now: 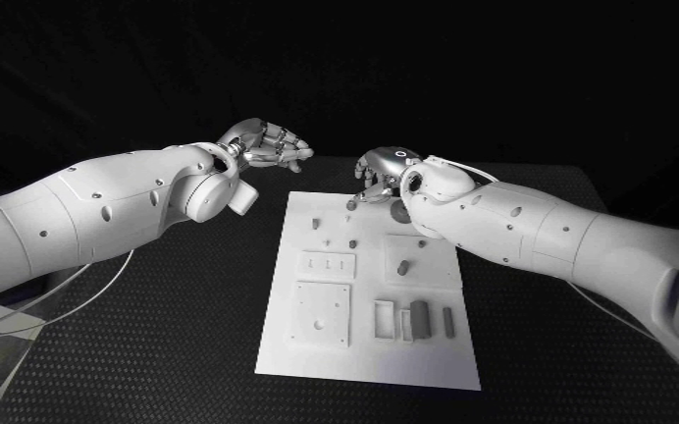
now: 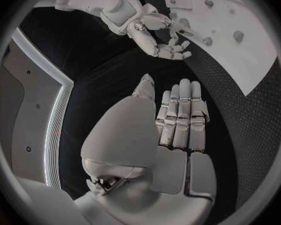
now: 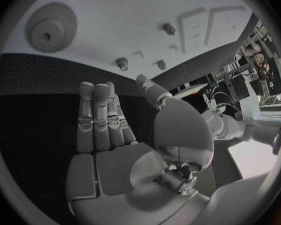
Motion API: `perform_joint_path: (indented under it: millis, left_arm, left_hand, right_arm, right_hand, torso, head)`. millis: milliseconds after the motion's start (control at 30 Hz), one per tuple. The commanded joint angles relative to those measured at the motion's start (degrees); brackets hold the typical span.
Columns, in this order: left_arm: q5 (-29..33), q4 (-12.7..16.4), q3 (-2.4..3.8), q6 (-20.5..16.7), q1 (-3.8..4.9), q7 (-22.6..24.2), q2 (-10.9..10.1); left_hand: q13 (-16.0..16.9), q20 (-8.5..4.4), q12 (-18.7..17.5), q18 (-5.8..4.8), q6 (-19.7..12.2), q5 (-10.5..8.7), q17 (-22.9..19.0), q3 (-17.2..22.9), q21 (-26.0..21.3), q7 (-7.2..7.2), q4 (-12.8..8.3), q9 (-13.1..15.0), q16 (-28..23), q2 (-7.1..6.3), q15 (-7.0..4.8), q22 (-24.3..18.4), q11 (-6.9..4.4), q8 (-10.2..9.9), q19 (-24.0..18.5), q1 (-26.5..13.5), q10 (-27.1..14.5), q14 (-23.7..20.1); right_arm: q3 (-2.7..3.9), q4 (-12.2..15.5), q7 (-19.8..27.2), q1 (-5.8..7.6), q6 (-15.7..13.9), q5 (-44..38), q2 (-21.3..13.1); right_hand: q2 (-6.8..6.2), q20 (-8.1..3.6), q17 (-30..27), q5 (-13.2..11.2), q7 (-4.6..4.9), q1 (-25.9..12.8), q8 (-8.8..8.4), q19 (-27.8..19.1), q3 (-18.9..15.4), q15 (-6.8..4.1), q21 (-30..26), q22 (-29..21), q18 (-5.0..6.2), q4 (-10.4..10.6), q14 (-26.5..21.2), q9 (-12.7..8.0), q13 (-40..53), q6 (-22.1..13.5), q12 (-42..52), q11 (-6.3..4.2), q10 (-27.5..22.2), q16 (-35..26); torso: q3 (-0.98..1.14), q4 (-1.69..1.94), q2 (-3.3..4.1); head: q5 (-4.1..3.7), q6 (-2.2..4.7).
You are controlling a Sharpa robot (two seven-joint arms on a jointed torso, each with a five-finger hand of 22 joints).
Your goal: Assemble the parts on the task board
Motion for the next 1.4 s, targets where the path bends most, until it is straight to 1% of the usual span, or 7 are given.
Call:
perform_joint_path:
  millis: [33,200,367,733,1167,1267,1400]
  left_arm:
    - [0.51,-0.22,0.03,0.52,0.09,0.28,0.1]
    - [0.51,-0.37,0.02,0.51,0.08,0.28,-0.19]
    - [0.53,-0.46,0.0,0.35,0.07,0.34,-0.63]
    - [0.53,-0.58,-0.01,0.59,0.03,0.35,-0.87]
    - [0.53,-0.7,-0.02,1.22,0.0,-0.02,-0.79]
    - [0.53,-0.65,-0.02,1.51,0.0,-0.26,-0.75]
    - [0.53,-0.66,-0.02,1.56,-0.01,-0.23,-0.76]
  left_hand:
    - [0.07,-0.25,-0.23,-0.78,0.14,-0.35,0.08,0.37,-0.2,0.34,-0.06,0.08,-0.33,-0.03,0.03,-0.09,0.27,-0.23,-0.05,-0.36,-0.05,-0.03]
    - [0.08,-0.27,-0.23,-0.8,0.15,-0.35,0.09,0.37,-0.21,0.33,-0.06,0.09,-0.34,-0.04,0.03,-0.09,0.27,-0.24,-0.05,-0.37,-0.05,-0.03]
    - [0.1,-0.29,-0.22,-0.83,0.17,-0.35,0.11,0.38,-0.21,0.32,-0.04,0.11,-0.35,-0.03,0.03,-0.09,0.26,-0.24,-0.04,-0.4,-0.03,-0.03]
    - [0.16,-0.35,-0.21,-0.93,0.22,-0.35,0.15,0.38,-0.2,0.33,-0.01,0.15,-0.38,0.03,0.03,-0.1,0.26,-0.26,-0.01,-0.61,-0.02,0.0]
    - [0.2,-0.41,-0.21,-1.0,0.26,-0.35,0.19,0.41,-0.22,0.33,-0.01,0.19,-0.42,0.12,0.03,-0.11,0.26,-0.28,-0.01,-0.75,-0.02,0.0]
    - [0.23,-0.45,-0.24,-1.07,0.25,-0.35,0.2,0.46,-0.24,0.34,0.01,0.21,-0.47,0.26,0.04,-0.13,0.27,-0.31,-0.03,-0.91,-0.07,-0.03]
    - [0.24,-0.48,-0.26,-1.12,0.25,-0.35,0.21,0.49,-0.27,0.33,-0.01,0.23,-0.53,0.31,0.06,-0.15,0.28,-0.34,-0.09,-0.97,-0.12,-0.09]
  right_arm:
    - [0.06,1.64,0.84,0.92,1.34,0.9,-1.93]
    - [0.06,4.97,1.07,2.5,2.99,1.41,-6.24]
    - [-0.02,6.92,0.4,3.29,5.62,0.32,-10.57]
    - [-1.56,8.6,1.43,3.09,7.03,-4.52,-13.91]
    - [-2.58,6.73,1.14,0.88,8.37,-6.13,-11.85]
    - [-2.67,6.21,1.25,0.34,8.08,-6.27,-11.28]
    - [-2.72,5.74,1.1,-0.08,7.36,-6.33,-10.57]
  right_hand:
    - [-0.05,0.03,-0.07,0.1,-0.31,0.73,0.37,-0.5,-0.14,0.74,-0.44,1.11,2.69,-0.4,-0.3,0.19,-1.59,-0.07,-0.17,1.8,-3.29,-0.08]
    - [0.63,0.69,-0.17,0.06,-0.33,1.27,0.97,-1.23,-0.69,1.45,-0.68,1.09,2.68,-1.18,-1.19,0.39,-5.4,-0.08,0.02,2.58,-4.56,0.01]
    - [-5.1,0.96,-0.42,0.01,-0.07,-5.55,0.59,-2.74,-2.18,2.13,-1.74,0.8,2.69,5.4,-2.96,0.29,-8.65,-1.77,-0.19,3.2,-7.85,-0.47]
    - [-4.9,1.43,-0.35,-0.16,-0.83,-2.22,1.06,-4.12,-2.43,2.0,-2.12,1.1,2.69,4.93,-4.48,0.84,-12.42,-3.17,0.15,3.05,-10.07,-0.16]
    - [1.32,1.48,-0.94,0.0,-1.5,-0.32,2.35,-3.66,-7.29,1.52,-1.96,0.94,2.69,-2.27,-3.71,1.13,-15.4,-2.58,0.57,2.55,-6.4,0.27]
    - [2.76,1.45,-1.11,-0.01,-1.19,-0.35,2.88,-3.55,-8.04,1.39,-2.05,0.94,2.69,-3.55,-3.59,1.11,-15.92,-1.58,0.54,2.48,-5.6,0.31]
    - [5.05,1.36,-1.28,0.06,-1.0,0.56,3.39,-3.36,-8.78,1.31,-2.06,0.99,2.69,-4.61,-3.37,1.02,-16.37,-0.37,0.73,2.28,-4.14,0.42]
  torso:
    - [0.03,-0.27,-0.23]
    - [0.03,-0.53,-0.36]
    - [0.12,-0.94,-0.54]
    - [0.48,-1.33,-0.53]
    - [0.76,-1.6,-0.47]
    - [0.5,-1.41,-0.46]
    - [0.52,-1.3,-0.46]
  head:
    - [-0.13,0.4]
    - [-0.22,0.76]
    - [-0.37,1.18]
    - [-0.2,1.13]
    - [-0.13,1.36]
    - [-0.5,1.69]
    - [-0.37,1.72]
